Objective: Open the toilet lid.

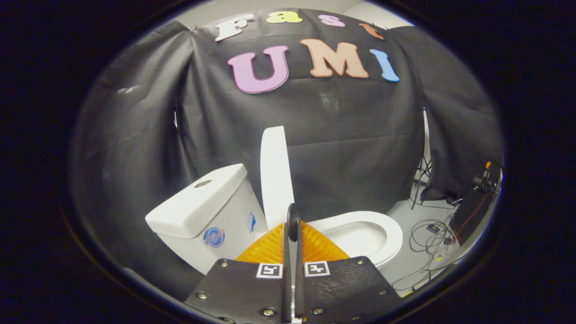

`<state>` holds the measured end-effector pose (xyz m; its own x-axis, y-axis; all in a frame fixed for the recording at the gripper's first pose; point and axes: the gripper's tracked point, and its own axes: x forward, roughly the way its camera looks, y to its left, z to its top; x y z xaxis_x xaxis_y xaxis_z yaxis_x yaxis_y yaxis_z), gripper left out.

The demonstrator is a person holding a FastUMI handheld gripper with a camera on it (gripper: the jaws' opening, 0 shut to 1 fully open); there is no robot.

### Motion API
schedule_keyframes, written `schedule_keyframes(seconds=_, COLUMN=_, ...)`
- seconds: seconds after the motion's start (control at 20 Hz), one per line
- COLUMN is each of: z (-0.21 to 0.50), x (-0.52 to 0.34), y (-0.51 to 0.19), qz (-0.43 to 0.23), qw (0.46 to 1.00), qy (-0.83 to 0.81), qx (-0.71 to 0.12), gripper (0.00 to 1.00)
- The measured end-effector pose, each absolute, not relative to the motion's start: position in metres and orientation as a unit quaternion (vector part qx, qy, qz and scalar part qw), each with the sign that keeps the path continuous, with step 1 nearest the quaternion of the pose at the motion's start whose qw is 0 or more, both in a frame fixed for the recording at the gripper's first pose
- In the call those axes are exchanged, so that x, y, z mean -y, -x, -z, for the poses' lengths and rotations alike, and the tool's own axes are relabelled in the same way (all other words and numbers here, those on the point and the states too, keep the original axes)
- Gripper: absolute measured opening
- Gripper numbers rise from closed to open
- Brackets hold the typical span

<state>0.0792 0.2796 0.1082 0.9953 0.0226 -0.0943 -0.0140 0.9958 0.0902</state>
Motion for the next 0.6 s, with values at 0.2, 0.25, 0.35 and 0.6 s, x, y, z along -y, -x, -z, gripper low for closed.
schedule_keyframes(seconds=0.2, z=-0.107, x=-0.292, y=-0.081, qz=-0.013, qw=0.998, qy=-0.034, qx=-0.045, gripper=0.04)
schedule_keyframes(seconds=0.25, z=-0.106, x=-0.296, y=-0.082, qz=-0.014, qw=0.998, qy=-0.032, qx=-0.044, gripper=0.04)
schedule_keyframes(seconds=0.35, z=-0.104, x=-0.304, y=-0.082, qz=-0.019, qw=0.998, qy=-0.025, qx=-0.046, gripper=0.04)
schedule_keyframes(seconds=0.6, z=-0.101, x=-0.329, y=-0.085, qz=-0.033, qw=0.998, qy=-0.008, qx=-0.052, gripper=0.06)
